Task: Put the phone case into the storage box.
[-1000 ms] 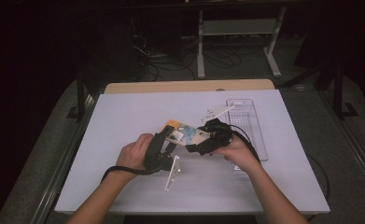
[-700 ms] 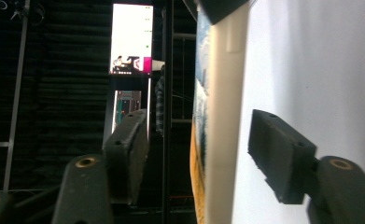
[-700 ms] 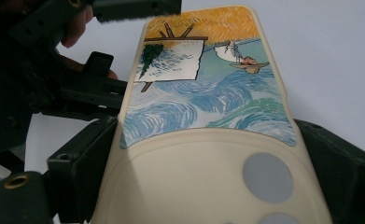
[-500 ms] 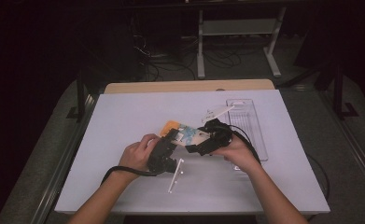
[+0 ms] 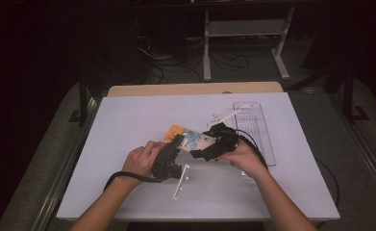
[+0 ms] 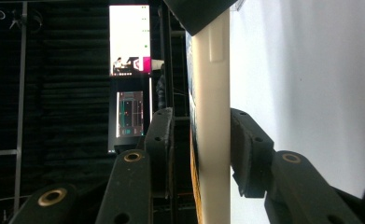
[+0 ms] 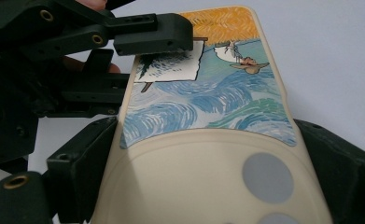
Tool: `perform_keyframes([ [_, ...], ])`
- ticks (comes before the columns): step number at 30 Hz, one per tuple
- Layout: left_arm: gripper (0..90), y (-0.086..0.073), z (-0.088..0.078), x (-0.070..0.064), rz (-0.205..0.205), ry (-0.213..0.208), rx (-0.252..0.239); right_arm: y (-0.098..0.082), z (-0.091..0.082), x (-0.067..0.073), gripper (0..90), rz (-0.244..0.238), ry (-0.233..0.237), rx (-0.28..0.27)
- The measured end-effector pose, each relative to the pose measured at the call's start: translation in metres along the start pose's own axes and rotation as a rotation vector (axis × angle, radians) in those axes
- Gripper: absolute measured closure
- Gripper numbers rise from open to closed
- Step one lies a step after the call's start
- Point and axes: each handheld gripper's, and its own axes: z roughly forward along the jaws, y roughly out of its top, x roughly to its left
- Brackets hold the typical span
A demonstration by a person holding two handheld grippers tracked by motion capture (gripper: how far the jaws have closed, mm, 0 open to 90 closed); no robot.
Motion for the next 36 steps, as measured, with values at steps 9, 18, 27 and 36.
perform_keyframes([
  [9,76.1,0.000,-0.001,0.000,0.011,-0.016,0.002,0.000,0.001,0.001,10.1,0.000,0.005,-0.002],
  [18,78.7,-0.001,-0.003,0.002,0.008,-0.007,0.004,0.000,0.003,0.002,9.4,-0.007,0.006,-0.005],
  [27,79.1,-0.007,-0.004,0.002,0.021,-0.010,0.025,0.001,-0.003,0.001,0.6,-0.017,-0.016,-0.029],
  [36,79.1,-0.028,-0.011,0.006,-0.015,-0.008,0.084,-0.002,-0.020,-0.004,0.0,-0.016,-0.047,-0.070],
])
